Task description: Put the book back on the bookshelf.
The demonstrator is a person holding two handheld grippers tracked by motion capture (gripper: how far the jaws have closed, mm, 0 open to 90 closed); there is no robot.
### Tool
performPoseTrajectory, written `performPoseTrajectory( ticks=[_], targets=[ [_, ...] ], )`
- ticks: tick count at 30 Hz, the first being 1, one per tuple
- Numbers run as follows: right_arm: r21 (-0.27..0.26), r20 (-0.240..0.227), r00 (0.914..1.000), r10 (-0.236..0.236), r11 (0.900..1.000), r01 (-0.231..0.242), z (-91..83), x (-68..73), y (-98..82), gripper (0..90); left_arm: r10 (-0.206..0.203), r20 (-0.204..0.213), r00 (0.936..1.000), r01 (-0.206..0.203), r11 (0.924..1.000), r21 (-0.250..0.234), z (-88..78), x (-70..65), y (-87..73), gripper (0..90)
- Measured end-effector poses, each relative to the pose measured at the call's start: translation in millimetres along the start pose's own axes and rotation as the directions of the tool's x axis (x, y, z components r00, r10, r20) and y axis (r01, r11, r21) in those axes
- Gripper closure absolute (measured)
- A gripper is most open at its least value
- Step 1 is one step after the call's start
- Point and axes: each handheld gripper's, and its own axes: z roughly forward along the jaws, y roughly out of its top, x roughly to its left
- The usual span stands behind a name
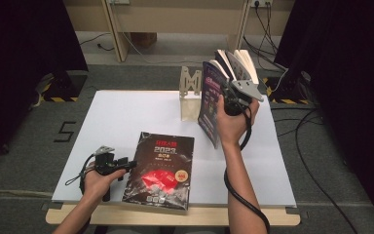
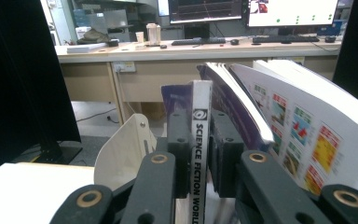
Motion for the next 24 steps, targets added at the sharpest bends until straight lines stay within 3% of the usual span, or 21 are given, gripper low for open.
performPoseTrajectory(
  ticks=[6, 14, 16, 24],
  targets=[
    [0.037, -0.013, 0.9998, 0.018, 0.999, -0.018, -4.8, -5.1, -5.3, 77.6, -0.001, 0.001, 1.0, 0.001, 1.0, 0.003, -0.1, 0.5, 0.2, 49.6],
    [0.088, -0.066, 0.994, 0.087, 0.993, -0.081, -3.4, -9.1, -6.6, 77.1, -0.005, 0.003, 1.0, 0.005, 1.0, 0.005, 0.0, 0.4, 0.2, 49.6],
    [0.1, -0.058, 0.9951, 0.08, 0.992, -0.074, -2.3, -8.4, -6.4, 76.5, -0.005, 0.006, 1.0, 0.005, 1.0, 0.004, -0.4, 0.6, 0.4, 49.6],
    [0.179, -0.095, 0.9891, 0.112, 0.979, -0.094, 3.6, -5.2, -8.0, 75.5, -0.007, 0.005, 1.0, 0.007, 1.0, 0.0, -1.3, 0.6, 1.0, 49.6]
  ],
)
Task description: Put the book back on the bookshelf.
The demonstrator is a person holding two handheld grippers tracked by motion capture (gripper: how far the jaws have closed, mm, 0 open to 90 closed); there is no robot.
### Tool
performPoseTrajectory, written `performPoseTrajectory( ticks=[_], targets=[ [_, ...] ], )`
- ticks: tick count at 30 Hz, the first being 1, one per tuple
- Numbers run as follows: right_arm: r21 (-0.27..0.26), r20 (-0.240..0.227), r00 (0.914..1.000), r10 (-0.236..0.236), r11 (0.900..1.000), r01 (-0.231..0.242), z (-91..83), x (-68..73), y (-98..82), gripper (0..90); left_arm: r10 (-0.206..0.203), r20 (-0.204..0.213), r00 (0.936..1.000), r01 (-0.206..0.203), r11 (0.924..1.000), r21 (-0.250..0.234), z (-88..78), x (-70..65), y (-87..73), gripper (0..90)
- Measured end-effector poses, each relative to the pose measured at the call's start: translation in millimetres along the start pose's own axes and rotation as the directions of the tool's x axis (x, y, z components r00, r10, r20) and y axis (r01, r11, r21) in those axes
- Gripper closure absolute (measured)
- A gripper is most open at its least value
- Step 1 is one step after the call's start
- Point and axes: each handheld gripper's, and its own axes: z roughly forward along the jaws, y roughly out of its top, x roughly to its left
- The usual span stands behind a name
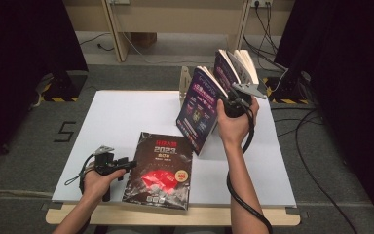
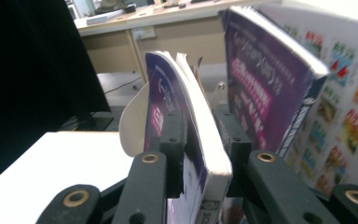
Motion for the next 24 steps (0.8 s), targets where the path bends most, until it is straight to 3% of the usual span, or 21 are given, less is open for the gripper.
performPoseTrajectory(
  ticks=[2, 9, 13, 16, 24],
  targets=[
    [0.024, -0.026, 0.9992, 0.031, 0.999, -0.031, 1.7, -0.2, -0.4, 73.2, -0.002, -0.001, 1.0, 0.002, 1.0, -0.002, 0.1, 0.2, 0.1, 49.6],
    [0.057, -0.057, 0.9973, 0.046, 0.997, -0.043, 9.4, -1.2, -0.4, 71.5, -0.001, 0.007, 1.0, 0.001, 1.0, 0.003, 1.2, -0.3, -0.5, 49.7],
    [0.1, -0.057, 0.997, 0.053, 0.994, -0.047, 15.2, -2.6, 5.9, 81.7, -0.002, 0.006, 1.0, 0.002, 1.0, 0.005, 0.7, -0.2, -0.3, 49.7],
    [0.118, -0.073, 0.9944, 0.076, 0.991, -0.067, 16.4, -3.2, 9.7, 82.8, -0.003, 0.002, 1.0, 0.003, 1.0, -0.001, 0.2, 0.5, 0.4, 49.8],
    [0.011, -0.057, 0.9982, 0.021, 1.0, -0.02, -0.6, 8.1, 16.5, 83.1, -0.001, 0.002, 1.0, 0.001, 1.0, 0.001, 0.6, 0.5, 0.2, 49.9]
  ],
)
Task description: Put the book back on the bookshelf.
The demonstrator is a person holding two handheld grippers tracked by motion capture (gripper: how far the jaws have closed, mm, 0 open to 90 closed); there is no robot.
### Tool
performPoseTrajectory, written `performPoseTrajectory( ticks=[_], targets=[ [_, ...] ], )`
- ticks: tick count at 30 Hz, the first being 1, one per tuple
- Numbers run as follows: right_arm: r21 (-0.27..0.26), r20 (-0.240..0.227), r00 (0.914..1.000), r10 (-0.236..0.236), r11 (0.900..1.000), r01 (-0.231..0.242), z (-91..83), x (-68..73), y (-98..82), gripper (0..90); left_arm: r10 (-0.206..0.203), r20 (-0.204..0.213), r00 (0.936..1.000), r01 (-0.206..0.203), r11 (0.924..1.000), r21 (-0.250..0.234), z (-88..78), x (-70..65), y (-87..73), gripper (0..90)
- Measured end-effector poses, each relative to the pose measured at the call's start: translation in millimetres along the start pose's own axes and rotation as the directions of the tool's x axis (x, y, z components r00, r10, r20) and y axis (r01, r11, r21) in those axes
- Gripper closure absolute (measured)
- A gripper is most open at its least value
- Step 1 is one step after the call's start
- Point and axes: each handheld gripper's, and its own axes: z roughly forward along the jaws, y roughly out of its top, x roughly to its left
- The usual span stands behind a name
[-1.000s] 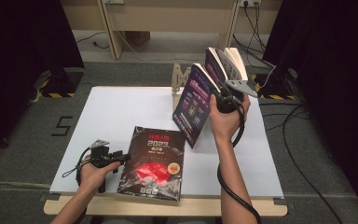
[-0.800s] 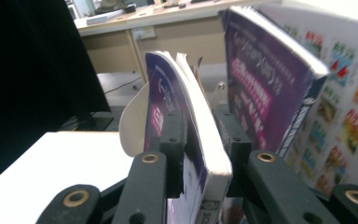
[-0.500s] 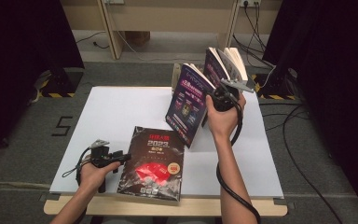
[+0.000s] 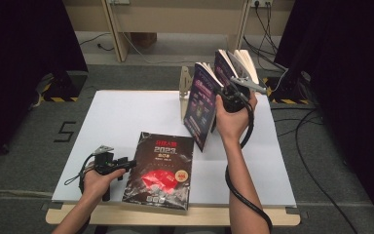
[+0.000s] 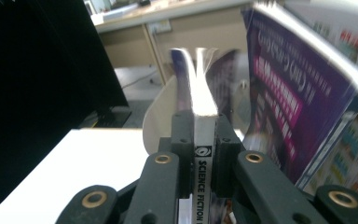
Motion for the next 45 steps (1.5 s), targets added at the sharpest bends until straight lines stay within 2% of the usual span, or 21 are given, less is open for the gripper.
performPoseTrajectory(
  ticks=[1, 4, 7, 10, 12, 14, 17, 22, 29, 34, 38, 45],
  targets=[
    [-0.017, 0.013, 0.9997, -0.02, 1.0, 0.02, -2.0, 1.2, 2.3, 83.1, -0.001, 0.0, 1.0, 0.001, 1.0, 0.0, 0.0, -0.2, -0.1, 49.9],
    [-0.039, 0.034, 0.9988, -0.036, 0.999, 0.037, -5.8, 1.9, 7.8, 83.1, 0.003, -0.001, 1.0, -0.003, 1.0, 0.002, -0.4, 0.0, -0.2, 49.9],
    [-0.076, 0.059, 0.9981, -0.018, 0.997, 0.023, -9.7, -0.3, 11.3, 83.1, -0.002, -0.001, 1.0, 0.002, 1.0, 0.0, -0.1, 0.3, -0.4, 49.9],
    [-0.097, 0.092, 0.9956, -0.022, 0.995, 0.03, -12.7, -3.6, 11.6, 83.1, -0.001, -0.001, 1.0, 0.001, 1.0, 0.001, -0.2, 0.7, -0.4, 49.9],
    [-0.109, 0.099, 0.9951, -0.008, 0.994, 0.019, -13.6, -6.5, 10.8, 83.1, -0.002, -0.001, 1.0, 0.002, 1.0, 0.001, 0.3, 1.0, -0.4, 49.9],
    [-0.107, 0.087, 0.9962, 0.006, 0.994, 0.003, -12.1, -9.5, 10.7, 83.1, 0.001, 0.0, 1.0, -0.001, 1.0, 0.002, 0.9, 0.4, -0.9, 49.9],
    [-0.107, 0.089, 0.9959, -0.014, 0.994, 0.023, -9.0, -9.3, 11.9, 83.1, 0.004, 0.001, 1.0, -0.004, 1.0, 0.006, 1.3, -0.9, -1.6, 50.0],
    [-0.131, 0.089, 0.9959, -0.014, 0.991, 0.026, -3.5, -4.1, 18.4, 83.1, 0.004, 0.003, 1.0, -0.004, 1.0, 0.002, 1.6, 0.1, -2.0, 50.0],
    [-0.179, 0.129, 0.9913, -0.03, 0.982, 0.053, 9.9, -6.5, 27.5, 83.1, 0.0, 0.002, 1.0, 0.0, 1.0, 0.001, 1.1, 1.1, -1.4, 49.9],
    [-0.178, 0.153, 0.9874, -0.04, 0.982, 0.067, 25.4, -9.6, 24.2, 83.0, 0.005, 0.005, 1.0, -0.005, 1.0, 0.002, 1.2, 0.6, -2.0, 49.9],
    [-0.154, 0.168, 0.9843, -0.054, 0.985, 0.081, 34.4, -9.6, 13.5, 82.9, 0.003, 0.003, 1.0, -0.003, 1.0, 0.004, 1.0, 1.6, -2.0, 49.9],
    [-0.149, 0.185, 0.9776, -0.101, 0.98, 0.129, 25.4, -2.3, 0.3, 82.5, 0.004, 0.002, 1.0, -0.004, 1.0, 0.006, 0.9, 1.6, -2.4, 49.9]
  ],
)
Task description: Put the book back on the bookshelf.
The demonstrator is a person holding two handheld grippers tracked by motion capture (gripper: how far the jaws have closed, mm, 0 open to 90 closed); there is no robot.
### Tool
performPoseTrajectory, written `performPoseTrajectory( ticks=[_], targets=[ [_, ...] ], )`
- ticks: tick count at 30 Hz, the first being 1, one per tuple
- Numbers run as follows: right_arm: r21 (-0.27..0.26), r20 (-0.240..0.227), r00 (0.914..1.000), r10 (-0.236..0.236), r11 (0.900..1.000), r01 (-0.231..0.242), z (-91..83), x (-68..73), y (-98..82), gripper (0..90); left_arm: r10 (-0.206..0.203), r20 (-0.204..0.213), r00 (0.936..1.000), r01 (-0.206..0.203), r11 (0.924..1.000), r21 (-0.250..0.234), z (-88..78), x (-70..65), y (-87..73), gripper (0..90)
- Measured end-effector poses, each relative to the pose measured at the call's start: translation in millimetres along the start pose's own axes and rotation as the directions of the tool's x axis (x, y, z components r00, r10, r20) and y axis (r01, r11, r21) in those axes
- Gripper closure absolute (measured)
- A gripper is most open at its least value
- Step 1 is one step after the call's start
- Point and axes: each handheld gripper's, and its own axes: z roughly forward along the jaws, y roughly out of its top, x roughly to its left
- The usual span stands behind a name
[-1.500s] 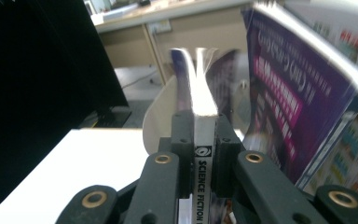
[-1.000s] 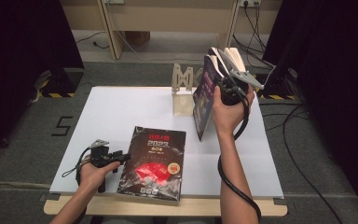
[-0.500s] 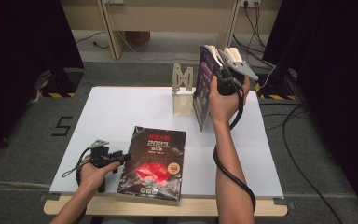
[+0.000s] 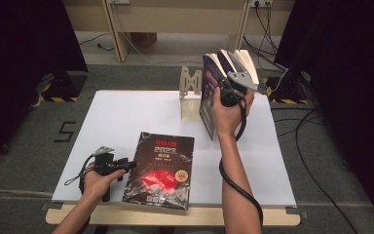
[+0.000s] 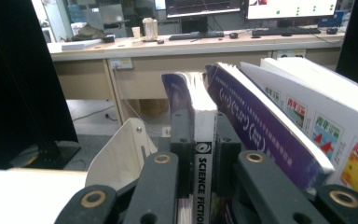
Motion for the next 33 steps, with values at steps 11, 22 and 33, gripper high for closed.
performPoseTrajectory(
  ticks=[11, 22, 33],
  targets=[
    [0.061, -0.013, 0.9999, 0.008, 0.998, -0.007, -15.8, -5.5, -4.2, 78.9, 0.002, 0.001, 1.0, -0.002, 1.0, 0.002, 0.6, -2.4, -0.5, 50.0],
    [0.171, -0.033, 0.9984, 0.047, 0.984, -0.041, -3.6, -8.8, 0.8, 75.4, -0.004, 0.009, 0.9999, 0.004, 1.0, -0.001, 1.4, -1.8, -0.4, 50.0],
    [0.262, -0.019, 0.9954, 0.094, 0.961, -0.085, 4.4, -9.4, 9.8, 83.0, -0.001, 0.011, 0.9999, 0.001, 1.0, -0.002, 0.8, -1.9, -0.1, 50.0]
  ],
)
